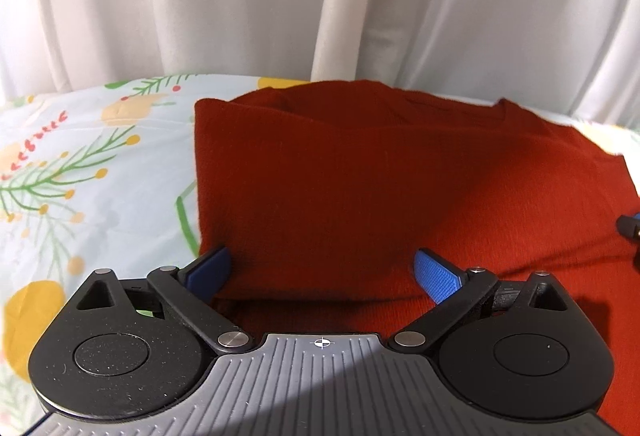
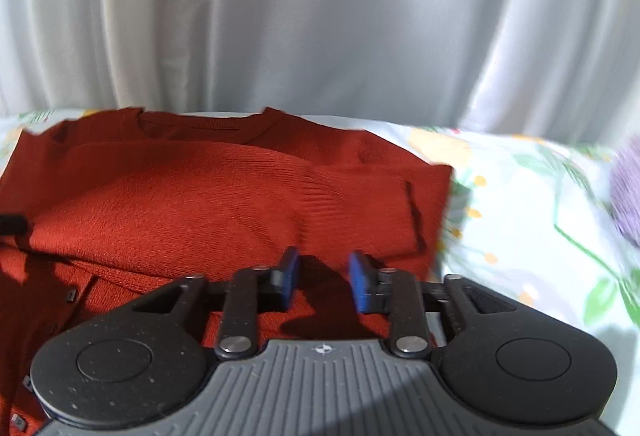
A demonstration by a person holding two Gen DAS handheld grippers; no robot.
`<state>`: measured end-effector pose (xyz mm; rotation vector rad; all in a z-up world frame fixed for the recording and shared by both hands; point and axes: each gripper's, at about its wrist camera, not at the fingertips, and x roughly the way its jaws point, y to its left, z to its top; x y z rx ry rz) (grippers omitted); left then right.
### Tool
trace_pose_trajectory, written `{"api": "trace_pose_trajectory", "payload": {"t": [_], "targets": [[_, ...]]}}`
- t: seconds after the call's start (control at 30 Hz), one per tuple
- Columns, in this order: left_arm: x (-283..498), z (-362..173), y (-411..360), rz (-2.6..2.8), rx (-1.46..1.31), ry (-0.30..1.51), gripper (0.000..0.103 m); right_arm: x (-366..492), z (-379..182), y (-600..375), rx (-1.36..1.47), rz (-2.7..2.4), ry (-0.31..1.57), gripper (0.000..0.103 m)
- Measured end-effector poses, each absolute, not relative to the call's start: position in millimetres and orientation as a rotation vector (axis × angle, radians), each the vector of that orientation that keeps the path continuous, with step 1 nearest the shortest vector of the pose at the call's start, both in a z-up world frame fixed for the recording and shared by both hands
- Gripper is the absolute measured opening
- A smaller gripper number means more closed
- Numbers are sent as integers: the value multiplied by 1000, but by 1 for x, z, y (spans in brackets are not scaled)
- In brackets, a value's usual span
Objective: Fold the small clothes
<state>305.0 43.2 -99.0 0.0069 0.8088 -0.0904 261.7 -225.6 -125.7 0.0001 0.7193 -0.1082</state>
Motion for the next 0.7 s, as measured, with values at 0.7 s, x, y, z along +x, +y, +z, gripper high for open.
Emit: {"api": "trace_pose_trajectory", "payload": {"t": [0.7], "targets": [[101, -87, 171, -34, -582, 1053, 100, -5, -111, -292, 510, 14, 873, 69]]}}
